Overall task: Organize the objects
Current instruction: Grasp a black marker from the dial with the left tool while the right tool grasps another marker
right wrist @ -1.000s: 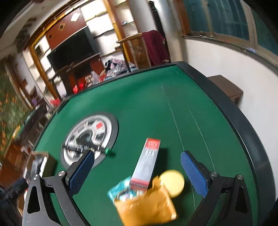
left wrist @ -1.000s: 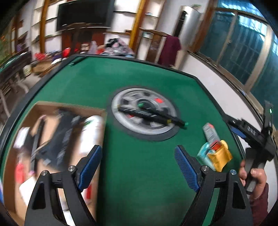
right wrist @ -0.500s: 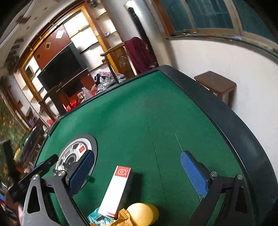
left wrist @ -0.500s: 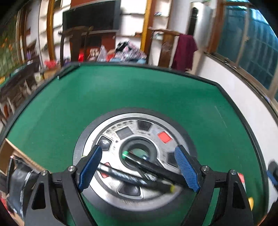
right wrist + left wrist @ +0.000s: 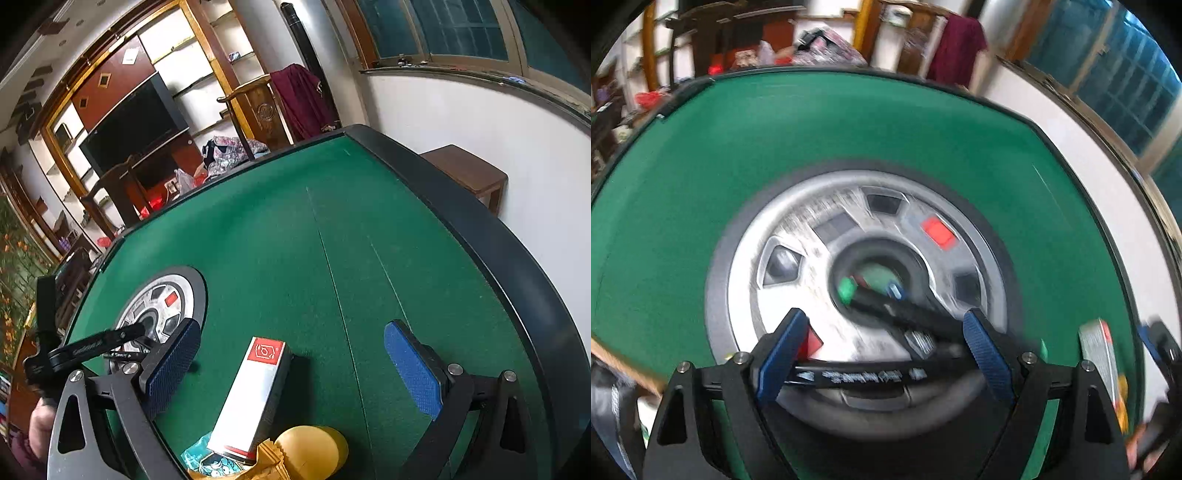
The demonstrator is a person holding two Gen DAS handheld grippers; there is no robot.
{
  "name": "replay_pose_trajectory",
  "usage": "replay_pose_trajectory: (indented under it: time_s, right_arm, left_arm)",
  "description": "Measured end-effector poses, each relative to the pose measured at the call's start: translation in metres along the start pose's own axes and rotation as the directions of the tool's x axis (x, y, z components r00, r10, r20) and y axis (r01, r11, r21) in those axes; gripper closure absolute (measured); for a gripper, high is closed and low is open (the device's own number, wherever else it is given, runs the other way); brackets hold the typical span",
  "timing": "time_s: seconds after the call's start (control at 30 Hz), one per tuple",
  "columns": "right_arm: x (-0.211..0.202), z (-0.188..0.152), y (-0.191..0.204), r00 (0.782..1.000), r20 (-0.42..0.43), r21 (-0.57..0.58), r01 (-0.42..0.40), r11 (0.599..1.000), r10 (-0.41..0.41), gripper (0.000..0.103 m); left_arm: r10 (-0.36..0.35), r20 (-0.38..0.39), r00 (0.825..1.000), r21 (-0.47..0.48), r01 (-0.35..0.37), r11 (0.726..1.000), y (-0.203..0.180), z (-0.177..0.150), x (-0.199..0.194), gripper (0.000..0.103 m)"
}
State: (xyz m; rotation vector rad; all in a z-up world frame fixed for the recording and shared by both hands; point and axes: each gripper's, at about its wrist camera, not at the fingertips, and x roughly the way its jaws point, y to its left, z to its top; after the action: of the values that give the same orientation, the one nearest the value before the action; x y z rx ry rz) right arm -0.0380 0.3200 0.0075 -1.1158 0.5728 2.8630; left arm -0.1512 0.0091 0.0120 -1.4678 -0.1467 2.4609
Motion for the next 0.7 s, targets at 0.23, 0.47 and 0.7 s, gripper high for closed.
replay_pose_trajectory:
  time_s: [0.23,0.47,0.7]
  right_arm:
    - [0.005,-0.003,0.005,1.000,-0.019,-0.013,-0.003,1.000,0.003,0.001]
    - [0.006,-0.006,0.007,1.000,-0.026,-0.025,0.000,1.000,0.000,0.001]
    - [0.007,-0.005,0.006,1.000,-0.026,-0.018,0.000,1.000,0.000,0.001]
  left_arm:
    - [0.015,-0.078,0.997,0.267,0.007,0.964,-0.038,-0.037,-0.008,0.022]
    - [0.035,-0.077,0.996,0.392,-0.002,0.920,-0.044,-0.043,-0.015,0.076]
    - [0.114,-0.021,0.993,0.480,-0.090,0.873,-0.053,-0.055,-0.013,0.072]
